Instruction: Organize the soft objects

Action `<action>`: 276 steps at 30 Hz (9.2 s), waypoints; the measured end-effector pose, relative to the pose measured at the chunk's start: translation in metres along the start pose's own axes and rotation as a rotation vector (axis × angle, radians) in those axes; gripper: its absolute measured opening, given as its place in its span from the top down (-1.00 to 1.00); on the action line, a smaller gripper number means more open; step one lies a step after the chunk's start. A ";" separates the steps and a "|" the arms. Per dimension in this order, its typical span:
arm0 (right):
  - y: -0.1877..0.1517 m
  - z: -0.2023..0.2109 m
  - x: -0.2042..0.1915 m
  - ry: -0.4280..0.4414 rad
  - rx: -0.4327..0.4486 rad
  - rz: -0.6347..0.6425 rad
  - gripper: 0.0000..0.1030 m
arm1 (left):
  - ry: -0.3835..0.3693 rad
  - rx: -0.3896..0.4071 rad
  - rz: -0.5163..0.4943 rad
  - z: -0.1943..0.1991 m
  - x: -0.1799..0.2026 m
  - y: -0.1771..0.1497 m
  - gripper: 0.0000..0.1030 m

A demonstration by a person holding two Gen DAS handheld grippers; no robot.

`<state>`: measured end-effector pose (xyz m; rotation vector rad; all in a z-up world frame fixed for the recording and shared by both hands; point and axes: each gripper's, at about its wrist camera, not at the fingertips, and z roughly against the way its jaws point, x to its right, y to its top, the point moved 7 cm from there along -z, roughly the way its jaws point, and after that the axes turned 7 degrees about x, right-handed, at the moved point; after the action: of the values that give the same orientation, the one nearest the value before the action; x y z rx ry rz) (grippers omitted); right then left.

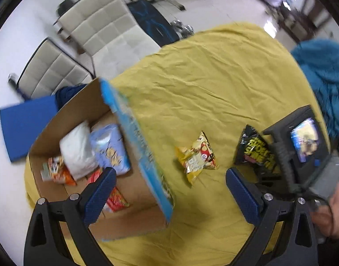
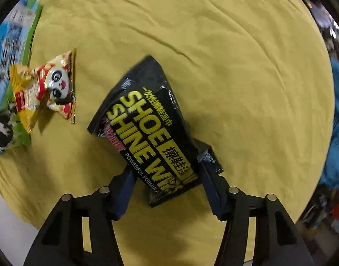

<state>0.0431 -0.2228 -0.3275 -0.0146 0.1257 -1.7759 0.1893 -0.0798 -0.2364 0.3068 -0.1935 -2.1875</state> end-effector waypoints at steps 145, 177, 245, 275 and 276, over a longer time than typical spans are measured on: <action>0.054 -0.001 -0.302 -0.120 0.095 0.155 -0.01 | -0.204 -0.259 0.546 -0.127 -0.252 -0.199 0.21; 0.084 0.073 -0.319 -0.052 0.187 0.217 -0.35 | -0.145 -0.158 0.619 -0.081 -0.274 -0.188 0.13; -0.119 0.374 -0.251 0.091 0.722 0.229 -1.00 | 0.045 0.435 0.599 0.279 -0.204 -0.234 -0.99; -0.135 0.387 -0.240 0.067 0.762 0.211 -1.00 | 0.090 0.434 0.623 0.290 -0.198 -0.250 -0.99; -0.135 0.387 -0.240 0.065 0.761 0.212 -1.00 | 0.089 0.431 0.622 0.290 -0.197 -0.250 -0.99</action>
<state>-0.0082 0.0085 0.0843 0.5829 -0.4885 -1.5173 0.0263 0.2343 0.0083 0.5057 -0.6263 -1.5001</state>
